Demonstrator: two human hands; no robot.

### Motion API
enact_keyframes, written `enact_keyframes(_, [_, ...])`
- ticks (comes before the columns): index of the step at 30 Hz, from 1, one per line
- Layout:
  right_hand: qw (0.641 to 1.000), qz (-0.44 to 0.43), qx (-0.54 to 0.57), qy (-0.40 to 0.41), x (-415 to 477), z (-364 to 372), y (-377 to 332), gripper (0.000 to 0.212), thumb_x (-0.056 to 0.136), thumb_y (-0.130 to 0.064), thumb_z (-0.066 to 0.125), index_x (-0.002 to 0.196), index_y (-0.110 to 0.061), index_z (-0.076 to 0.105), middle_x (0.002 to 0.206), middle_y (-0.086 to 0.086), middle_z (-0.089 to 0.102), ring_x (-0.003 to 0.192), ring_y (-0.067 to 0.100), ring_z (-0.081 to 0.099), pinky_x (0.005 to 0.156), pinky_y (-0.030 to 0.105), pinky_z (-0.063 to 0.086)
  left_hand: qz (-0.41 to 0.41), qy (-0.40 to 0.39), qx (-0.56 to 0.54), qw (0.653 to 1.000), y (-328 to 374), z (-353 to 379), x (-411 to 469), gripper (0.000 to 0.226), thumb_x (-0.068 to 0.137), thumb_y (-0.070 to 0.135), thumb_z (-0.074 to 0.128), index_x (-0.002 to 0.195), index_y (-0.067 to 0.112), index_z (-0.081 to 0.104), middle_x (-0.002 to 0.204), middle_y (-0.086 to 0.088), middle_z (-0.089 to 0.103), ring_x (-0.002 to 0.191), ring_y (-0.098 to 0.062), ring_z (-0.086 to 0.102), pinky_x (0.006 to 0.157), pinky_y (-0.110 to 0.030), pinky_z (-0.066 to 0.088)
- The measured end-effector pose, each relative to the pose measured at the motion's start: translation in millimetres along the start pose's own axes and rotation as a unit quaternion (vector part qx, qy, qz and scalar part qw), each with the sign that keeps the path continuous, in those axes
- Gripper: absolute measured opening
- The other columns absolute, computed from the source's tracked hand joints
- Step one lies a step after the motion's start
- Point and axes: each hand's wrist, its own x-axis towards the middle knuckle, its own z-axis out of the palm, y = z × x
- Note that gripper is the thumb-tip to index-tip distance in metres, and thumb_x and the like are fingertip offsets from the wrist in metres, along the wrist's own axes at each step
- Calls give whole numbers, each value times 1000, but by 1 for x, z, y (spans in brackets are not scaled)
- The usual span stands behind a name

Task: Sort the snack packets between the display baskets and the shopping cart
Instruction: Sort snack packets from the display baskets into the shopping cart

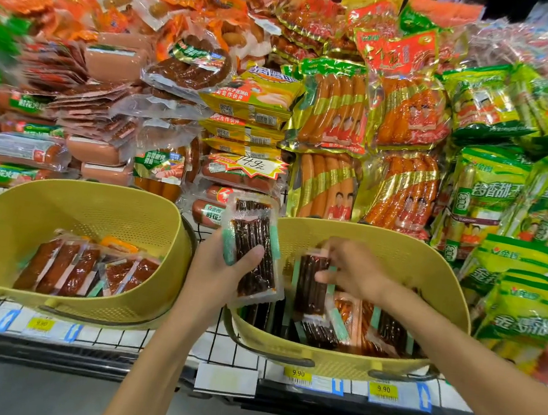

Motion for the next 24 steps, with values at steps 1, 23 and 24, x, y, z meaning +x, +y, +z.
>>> enact_keyframes(1, [998, -8, 69, 7, -2, -11, 1, 20, 82, -12, 69, 89, -24, 55, 99, -3, 62, 100, 17, 61, 77, 21, 50, 2, 7, 11, 1000, 0, -1, 1, 13, 86, 18, 67, 92, 28, 61, 86, 12, 73, 88, -9, 69, 78, -34, 56])
enact_keyframes(23, [964, -2, -255, -73, -1, 19, 6, 44, 70, -50, 74, 92, -14, 62, 99, -5, 50, 107, 19, 48, 90, 34, 42, -33, 25, 18, 999, 1, -10, 1, 10, 84, 19, 69, 92, 23, 63, 88, 1, 75, 85, -17, 72, 82, -51, 56])
enact_keyframes(24, [975, -7, -220, -37, 0, 18, 6, 40, 71, -41, 75, 98, -16, 60, 103, -6, 51, 108, 18, 49, 92, 31, 44, -32, 27, 18, 999, 0, -10, 0, 11, 84, 20, 69, 94, 22, 64, 90, -1, 74, 87, -19, 71, 82, -52, 56])
